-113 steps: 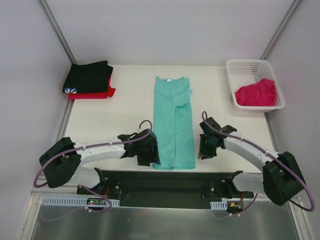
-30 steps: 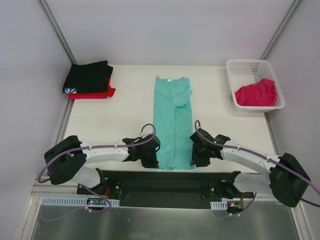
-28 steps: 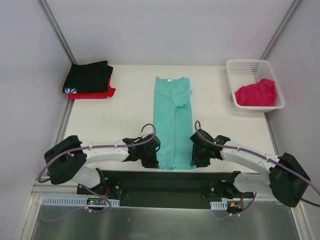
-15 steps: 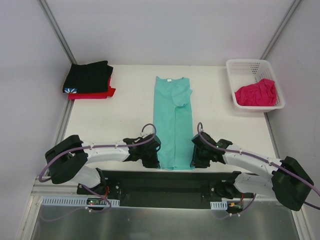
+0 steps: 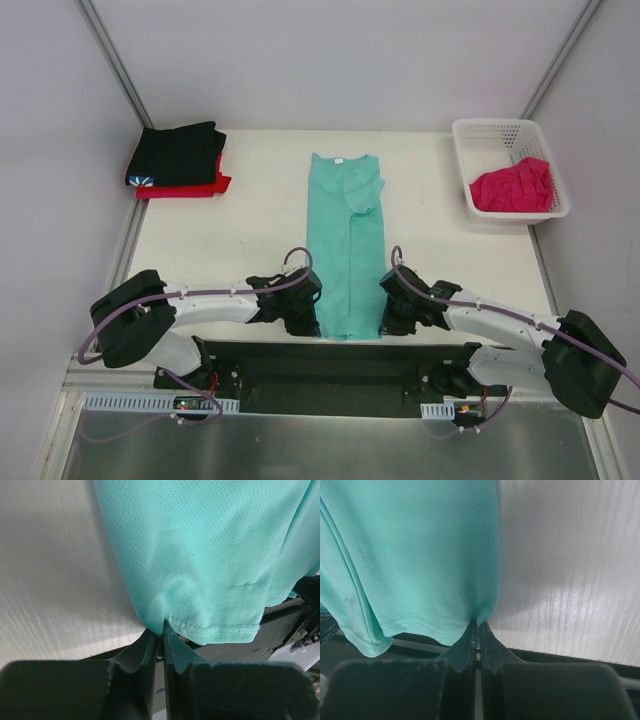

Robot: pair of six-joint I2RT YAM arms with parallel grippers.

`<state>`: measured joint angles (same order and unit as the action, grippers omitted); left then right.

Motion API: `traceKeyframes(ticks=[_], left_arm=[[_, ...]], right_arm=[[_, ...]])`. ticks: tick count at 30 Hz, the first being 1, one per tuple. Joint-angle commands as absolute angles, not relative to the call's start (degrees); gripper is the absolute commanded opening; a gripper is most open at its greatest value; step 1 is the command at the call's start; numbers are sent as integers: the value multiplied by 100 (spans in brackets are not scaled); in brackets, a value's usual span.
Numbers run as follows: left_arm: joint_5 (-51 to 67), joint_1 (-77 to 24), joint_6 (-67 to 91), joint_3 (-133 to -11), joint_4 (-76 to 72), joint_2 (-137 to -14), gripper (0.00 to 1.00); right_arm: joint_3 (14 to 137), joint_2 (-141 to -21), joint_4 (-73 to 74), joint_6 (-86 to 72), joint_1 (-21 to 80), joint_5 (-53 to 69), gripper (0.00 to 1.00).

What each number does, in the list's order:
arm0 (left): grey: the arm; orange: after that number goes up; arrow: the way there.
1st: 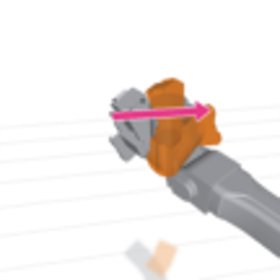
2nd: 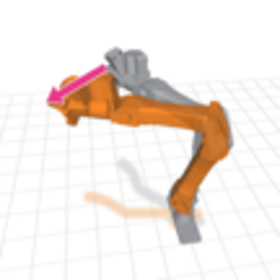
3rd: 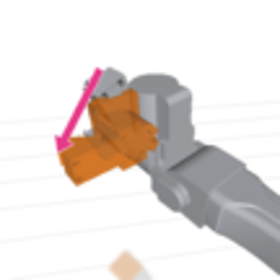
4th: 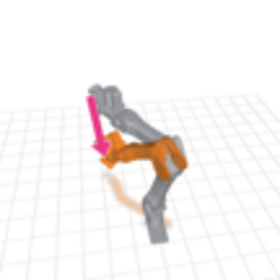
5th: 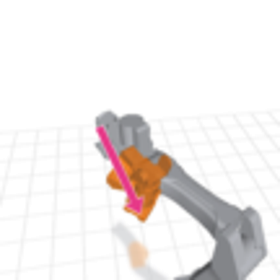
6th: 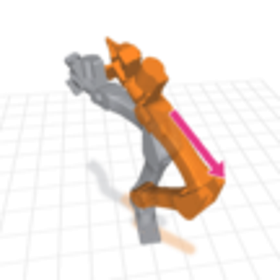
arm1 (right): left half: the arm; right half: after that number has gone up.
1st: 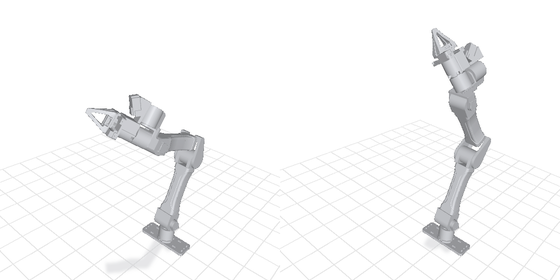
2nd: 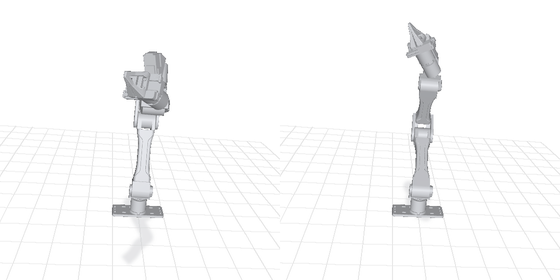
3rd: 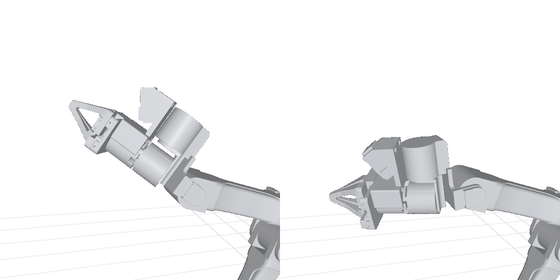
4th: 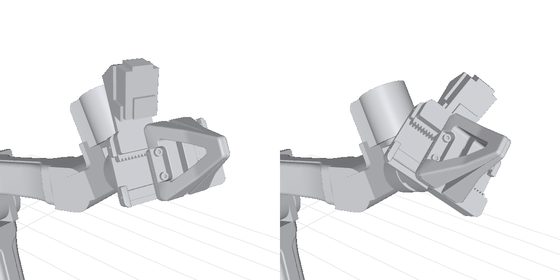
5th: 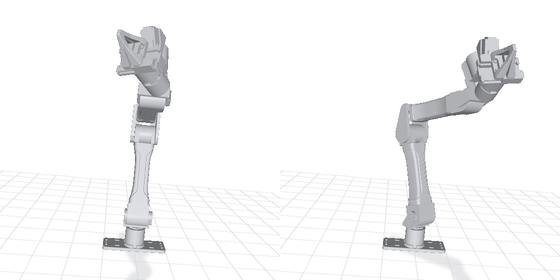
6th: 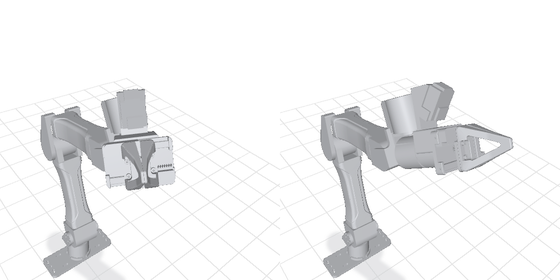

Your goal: Fold and stack the t-shirts

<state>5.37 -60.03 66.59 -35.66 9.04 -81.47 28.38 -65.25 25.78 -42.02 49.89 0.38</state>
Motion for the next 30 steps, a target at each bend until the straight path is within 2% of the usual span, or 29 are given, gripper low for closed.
traceKeyframes(ticks=[1,12,30], left_arm=[[475,-6047,6697,-3358,1116,-7867,6],[159,-6047,6759,-3331,1819,-6751,5],[-149,-6038,6574,-3867,2206,-6802,6]], right_arm=[[2979,-6320,2829,-4394,5150,-184,1],[3243,-5564,3735,-4439,5238,-597,1],[4121,-5791,4201,-4193,5238,-1002,1]])
